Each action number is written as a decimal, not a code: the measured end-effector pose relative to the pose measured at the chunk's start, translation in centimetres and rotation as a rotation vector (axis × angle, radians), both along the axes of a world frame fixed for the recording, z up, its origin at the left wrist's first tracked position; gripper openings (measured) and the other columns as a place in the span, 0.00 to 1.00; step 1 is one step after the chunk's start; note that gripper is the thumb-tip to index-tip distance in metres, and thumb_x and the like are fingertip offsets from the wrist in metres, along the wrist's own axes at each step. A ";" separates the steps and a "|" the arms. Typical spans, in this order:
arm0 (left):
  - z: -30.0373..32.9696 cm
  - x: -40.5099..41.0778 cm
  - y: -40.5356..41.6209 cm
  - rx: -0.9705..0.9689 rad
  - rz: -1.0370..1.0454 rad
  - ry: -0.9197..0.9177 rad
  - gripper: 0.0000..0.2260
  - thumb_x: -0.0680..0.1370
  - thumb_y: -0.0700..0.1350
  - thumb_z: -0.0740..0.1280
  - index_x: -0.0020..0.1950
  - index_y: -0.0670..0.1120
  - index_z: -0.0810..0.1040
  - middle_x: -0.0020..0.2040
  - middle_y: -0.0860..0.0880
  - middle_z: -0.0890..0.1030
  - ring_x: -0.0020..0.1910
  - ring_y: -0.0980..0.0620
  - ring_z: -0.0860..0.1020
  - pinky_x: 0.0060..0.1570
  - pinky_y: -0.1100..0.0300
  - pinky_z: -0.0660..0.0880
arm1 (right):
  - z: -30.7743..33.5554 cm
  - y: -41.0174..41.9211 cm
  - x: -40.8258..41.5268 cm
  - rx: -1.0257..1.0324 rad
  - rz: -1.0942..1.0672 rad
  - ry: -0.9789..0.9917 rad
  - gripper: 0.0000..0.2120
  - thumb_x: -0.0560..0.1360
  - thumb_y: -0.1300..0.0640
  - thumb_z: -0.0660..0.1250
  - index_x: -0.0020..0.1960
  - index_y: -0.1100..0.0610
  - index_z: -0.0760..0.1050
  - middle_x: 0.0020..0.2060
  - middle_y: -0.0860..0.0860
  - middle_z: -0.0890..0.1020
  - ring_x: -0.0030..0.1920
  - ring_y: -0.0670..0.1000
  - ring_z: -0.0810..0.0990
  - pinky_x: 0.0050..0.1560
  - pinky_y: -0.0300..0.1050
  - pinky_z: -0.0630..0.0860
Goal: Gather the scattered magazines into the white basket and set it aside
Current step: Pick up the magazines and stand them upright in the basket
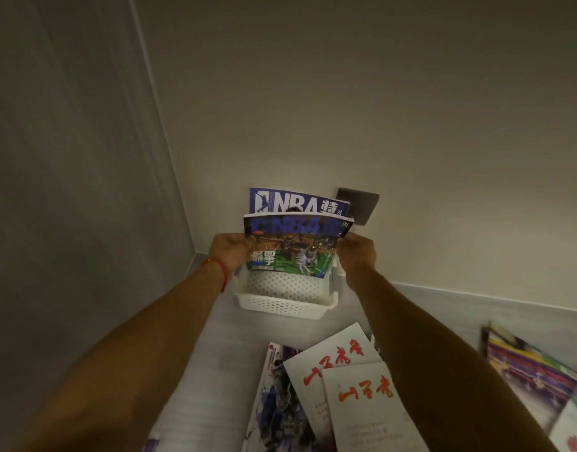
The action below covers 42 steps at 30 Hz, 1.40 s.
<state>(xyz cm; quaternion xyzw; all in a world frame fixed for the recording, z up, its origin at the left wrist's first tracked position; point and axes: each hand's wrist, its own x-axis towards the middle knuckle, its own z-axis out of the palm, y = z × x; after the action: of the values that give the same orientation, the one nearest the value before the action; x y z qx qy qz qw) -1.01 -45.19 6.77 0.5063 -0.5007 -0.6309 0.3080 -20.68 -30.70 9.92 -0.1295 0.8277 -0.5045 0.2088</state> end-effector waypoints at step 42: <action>-8.0 -1.0 38.4 0.068 -0.206 -0.564 0.14 0.76 0.34 0.64 0.59 0.42 0.80 0.53 0.44 0.82 0.51 0.45 0.79 0.57 0.47 0.80 | -12.8 35.7 -1.1 0.445 0.401 -0.027 0.15 0.73 0.61 0.65 0.59 0.61 0.75 0.56 0.59 0.80 0.53 0.59 0.81 0.53 0.50 0.81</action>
<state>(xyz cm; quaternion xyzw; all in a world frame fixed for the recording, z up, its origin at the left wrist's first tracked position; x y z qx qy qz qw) -2.06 -6.76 -1.28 0.6182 -0.5938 -0.5096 0.0742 -21.79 5.01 -2.88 -0.2346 0.8731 -0.2611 0.3383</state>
